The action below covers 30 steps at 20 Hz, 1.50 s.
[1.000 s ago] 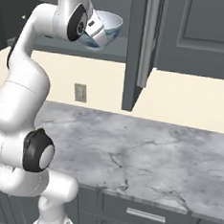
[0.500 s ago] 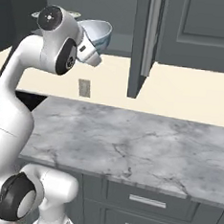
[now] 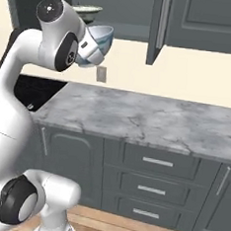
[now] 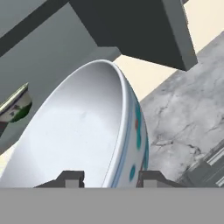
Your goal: Pick up the bowls from the cabinet and place each bowl in front of a stool on the dining counter.
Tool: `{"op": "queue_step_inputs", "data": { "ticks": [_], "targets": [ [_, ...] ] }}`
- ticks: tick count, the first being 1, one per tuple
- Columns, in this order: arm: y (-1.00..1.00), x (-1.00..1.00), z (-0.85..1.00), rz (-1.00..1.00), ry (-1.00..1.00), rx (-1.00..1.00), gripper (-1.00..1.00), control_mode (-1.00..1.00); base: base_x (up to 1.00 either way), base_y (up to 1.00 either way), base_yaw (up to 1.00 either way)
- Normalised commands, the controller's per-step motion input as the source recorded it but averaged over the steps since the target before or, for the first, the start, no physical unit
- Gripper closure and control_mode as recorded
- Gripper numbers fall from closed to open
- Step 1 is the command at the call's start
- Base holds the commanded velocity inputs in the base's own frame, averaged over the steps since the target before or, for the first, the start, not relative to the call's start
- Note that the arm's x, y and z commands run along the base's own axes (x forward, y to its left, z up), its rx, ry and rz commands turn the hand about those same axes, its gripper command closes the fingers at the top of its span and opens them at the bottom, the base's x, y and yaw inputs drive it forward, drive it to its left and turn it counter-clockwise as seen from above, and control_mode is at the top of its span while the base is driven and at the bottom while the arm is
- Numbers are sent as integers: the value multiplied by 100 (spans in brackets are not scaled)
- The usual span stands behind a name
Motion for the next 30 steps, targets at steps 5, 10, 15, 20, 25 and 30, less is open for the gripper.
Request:
{"op": "queue_step_inputs", "data": {
  "ticks": [5,10,15,20,25,30],
  "targets": [
    [0,0,0,0,0,0,100,100,-69,-17,4],
    [0,0,0,0,0,0,100,100,-55,-8,10],
    [0,0,0,0,0,0,100,100,-36,-20,37],
    [0,0,0,0,0,0,100,100,-40,-31,46],
    [0,0,0,0,0,0,100,100,-30,-20,51],
    [0,0,0,0,0,0,100,100,-24,-4,50]
  ]
}}
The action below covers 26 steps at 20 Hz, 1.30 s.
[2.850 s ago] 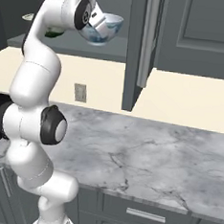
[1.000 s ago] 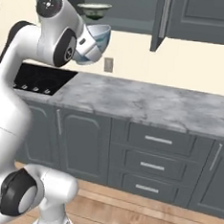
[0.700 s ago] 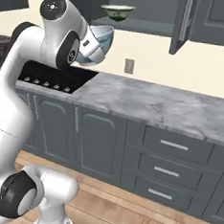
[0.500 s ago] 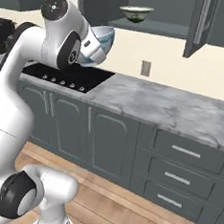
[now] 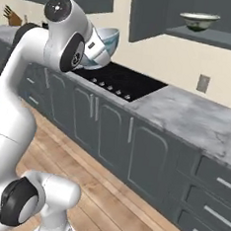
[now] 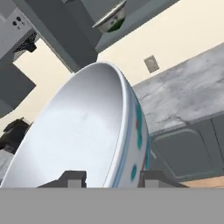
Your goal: Pick up the bowls from the cabinet and place each bowl in front of a stool on the dining counter.
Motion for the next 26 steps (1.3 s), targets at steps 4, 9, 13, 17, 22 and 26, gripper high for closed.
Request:
{"op": "queue_step_inputs", "data": {
  "ticks": [4,9,13,17,22,26],
  "targets": [
    [0,0,0,0,0,0,100,100,-61,0,51],
    [0,0,0,0,0,0,100,100,-72,0,51],
    [0,0,0,0,0,0,100,100,-76,0,47],
    [0,0,0,0,0,0,100,100,-70,-4,45],
    [0,0,0,0,0,0,100,100,-76,-28,39],
    [0,0,0,0,0,0,100,100,-96,-48,31]
  ]
}}
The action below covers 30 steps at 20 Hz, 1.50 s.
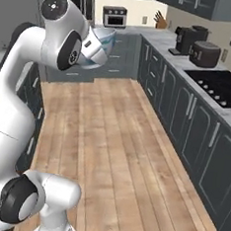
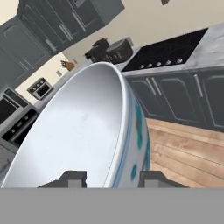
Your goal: Pick up the bowls from the cabinet and place each bowl in front of a stool on the dining counter.
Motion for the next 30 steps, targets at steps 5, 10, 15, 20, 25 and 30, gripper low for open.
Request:
{"op": "queue_step_inputs", "data": {
  "ticks": [5,10,15,20,25,30],
  "targets": [
    [0,0,0,0,0,0,100,100,-92,-22,26],
    [0,0,0,0,0,0,100,100,14,86,9],
    [0,0,0,0,0,0,100,100,8,100,0],
    [0,0,0,0,0,0,100,100,-32,100,3],
    [0,0,0,0,0,0,100,100,-36,100,1],
    [0,0,0,0,0,0,100,100,-32,100,1]
  ]
}}
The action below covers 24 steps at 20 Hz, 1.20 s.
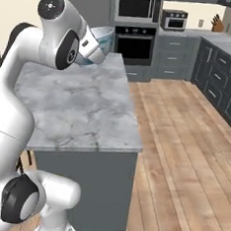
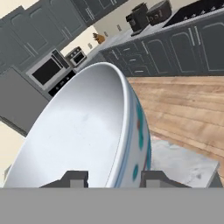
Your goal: Pick up the bowls from the cabinet and place each bowl in front of a stool on the dining counter.
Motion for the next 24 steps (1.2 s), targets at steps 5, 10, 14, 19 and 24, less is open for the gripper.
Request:
{"op": "queue_step_inputs", "data": {
  "ticks": [5,10,14,19,24],
  "targets": [
    [0,0,0,0,0,0,100,100,-18,100,0],
    [0,0,0,0,0,0,100,100,0,100,0],
    [0,0,0,0,0,0,100,100,0,100,0],
    [0,0,0,0,0,0,100,100,22,100,0],
    [0,0,0,0,0,0,100,100,54,100,-24]
  ]
}}
